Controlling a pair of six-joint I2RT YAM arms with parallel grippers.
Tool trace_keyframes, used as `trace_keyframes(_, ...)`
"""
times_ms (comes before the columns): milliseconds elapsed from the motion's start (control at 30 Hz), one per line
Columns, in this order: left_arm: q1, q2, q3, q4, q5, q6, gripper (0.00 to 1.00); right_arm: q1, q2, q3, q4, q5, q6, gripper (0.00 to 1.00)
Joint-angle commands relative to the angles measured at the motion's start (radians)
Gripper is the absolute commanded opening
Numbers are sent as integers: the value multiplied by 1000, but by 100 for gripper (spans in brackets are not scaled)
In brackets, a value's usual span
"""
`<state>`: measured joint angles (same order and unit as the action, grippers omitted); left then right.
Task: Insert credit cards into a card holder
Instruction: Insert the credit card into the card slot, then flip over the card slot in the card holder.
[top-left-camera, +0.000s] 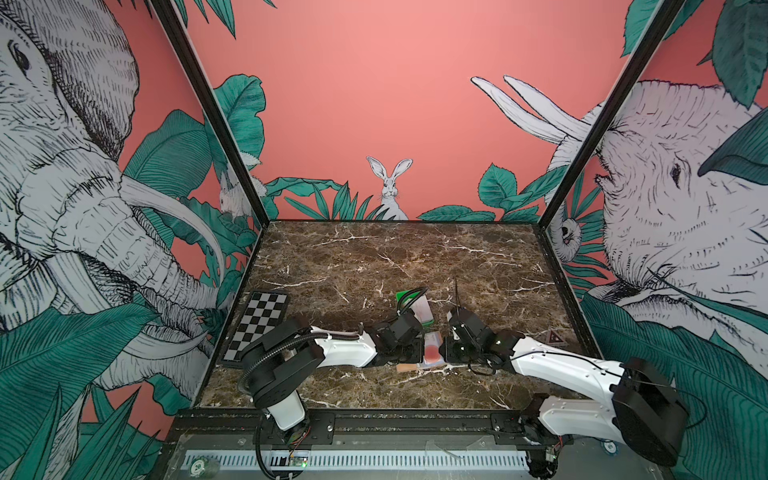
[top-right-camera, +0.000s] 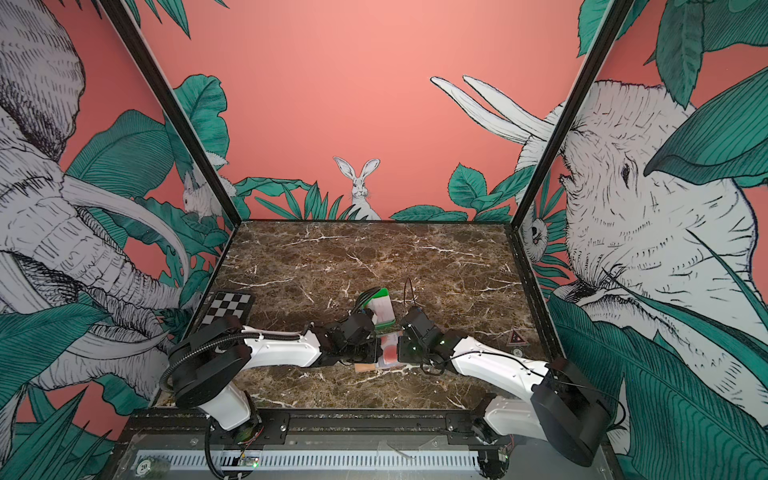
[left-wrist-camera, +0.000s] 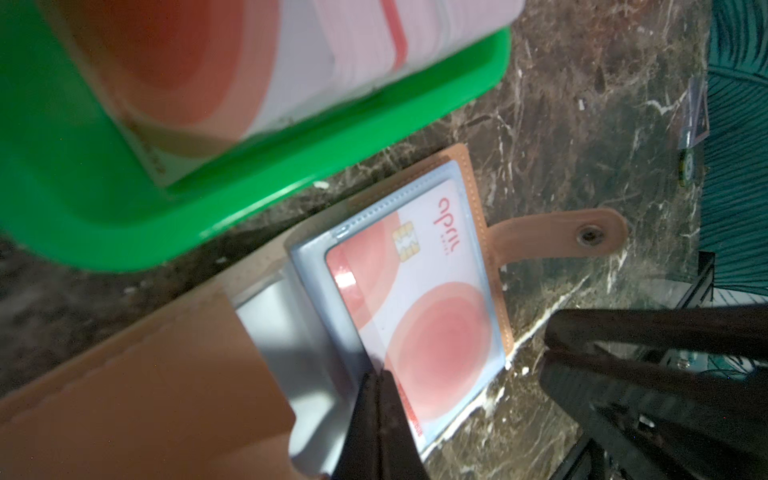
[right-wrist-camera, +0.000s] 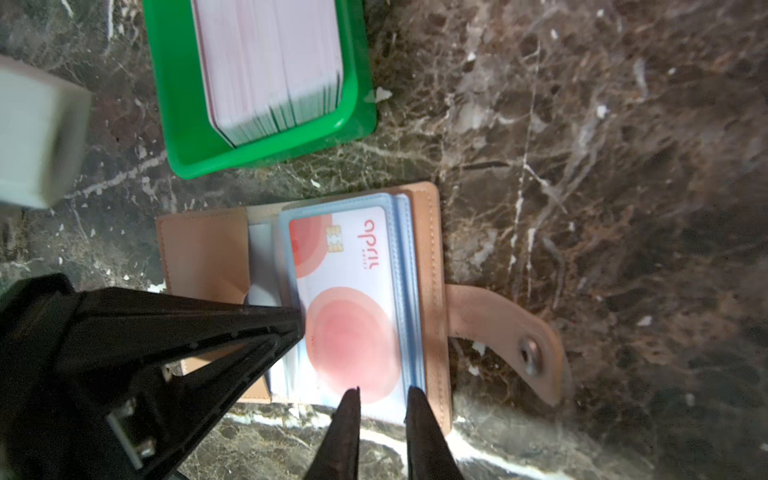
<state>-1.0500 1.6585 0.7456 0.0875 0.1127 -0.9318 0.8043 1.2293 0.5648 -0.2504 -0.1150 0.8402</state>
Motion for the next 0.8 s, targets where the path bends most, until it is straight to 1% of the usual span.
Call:
trace_keyframes(0, 5, 17, -3, -53, -15, 4, 0, -24, 18, -13, 58, -60, -32, 23)
trace_keyframes(167, 6, 20, 0, -66, -16, 3, 0, -59, 60, -9, 84, -105, -55, 25)
trace_keyframes(433, 5, 10, -6, -69, -16, 2, 0, -70, 119, 0, 128, -151, -68, 27)
trace_keyframes(767, 5, 8, -13, -42, -11, -3, 0, -71, 119, -17, 184, -195, -71, 25)
